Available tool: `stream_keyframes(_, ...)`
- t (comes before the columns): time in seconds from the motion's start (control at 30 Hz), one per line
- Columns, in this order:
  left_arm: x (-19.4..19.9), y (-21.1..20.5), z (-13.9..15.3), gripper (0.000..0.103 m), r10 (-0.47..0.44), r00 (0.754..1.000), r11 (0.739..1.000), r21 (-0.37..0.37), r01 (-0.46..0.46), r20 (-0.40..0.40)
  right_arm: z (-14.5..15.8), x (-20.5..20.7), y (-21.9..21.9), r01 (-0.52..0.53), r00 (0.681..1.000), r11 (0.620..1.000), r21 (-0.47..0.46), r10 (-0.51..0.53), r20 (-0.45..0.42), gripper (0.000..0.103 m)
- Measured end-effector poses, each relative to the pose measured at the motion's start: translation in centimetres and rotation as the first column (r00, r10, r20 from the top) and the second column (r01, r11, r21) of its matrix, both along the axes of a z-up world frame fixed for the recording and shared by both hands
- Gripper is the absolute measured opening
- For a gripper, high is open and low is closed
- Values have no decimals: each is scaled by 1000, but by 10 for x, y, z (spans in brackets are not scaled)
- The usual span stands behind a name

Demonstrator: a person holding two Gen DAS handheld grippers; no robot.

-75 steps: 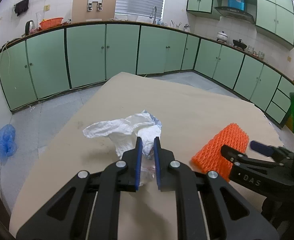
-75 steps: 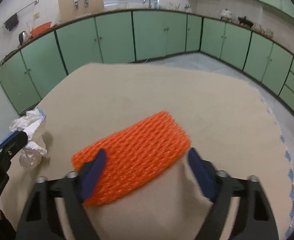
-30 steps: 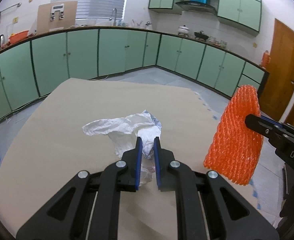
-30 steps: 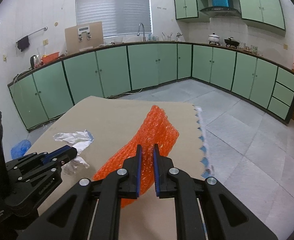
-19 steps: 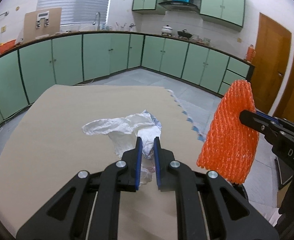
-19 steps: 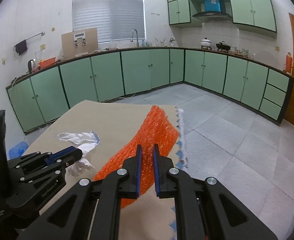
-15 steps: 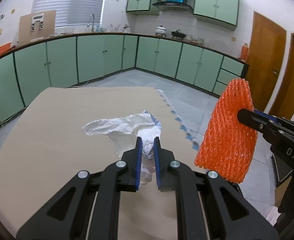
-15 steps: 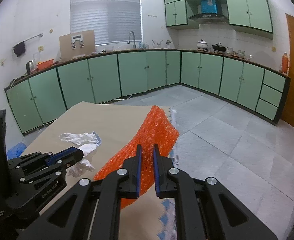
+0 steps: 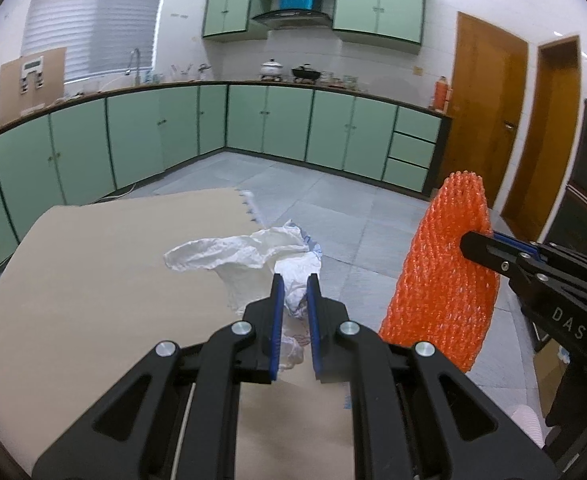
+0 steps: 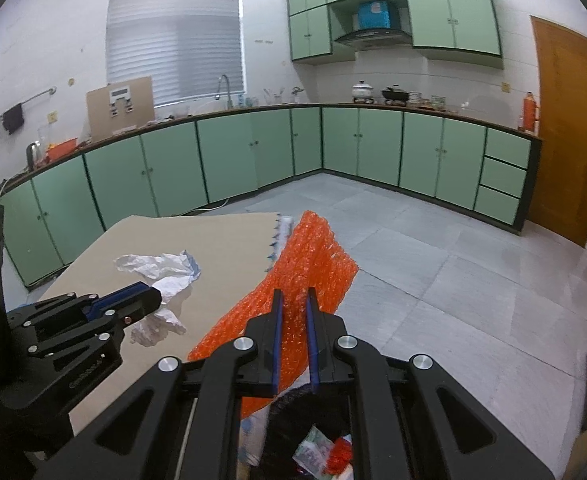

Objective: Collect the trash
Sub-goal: 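Lift the tissue and mesh net and carry both toward the black bin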

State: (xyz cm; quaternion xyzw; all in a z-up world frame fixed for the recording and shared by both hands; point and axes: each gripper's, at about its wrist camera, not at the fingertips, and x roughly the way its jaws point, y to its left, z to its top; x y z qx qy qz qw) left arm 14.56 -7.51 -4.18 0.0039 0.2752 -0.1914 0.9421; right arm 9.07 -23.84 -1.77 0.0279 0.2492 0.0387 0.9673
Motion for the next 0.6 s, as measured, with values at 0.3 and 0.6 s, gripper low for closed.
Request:
stream_keyframes(0.3,-17,-53,-6,10,-109,994,994,-7,109,4,-4,-24,-44,88,996,996,-4,-88,-5,10)
stream_keyframes(0.6,-23,-96,-32,10,-209,978,977,-41,208,-22,-17,-42,-76,160,987,987,-28,-161,-29,10)
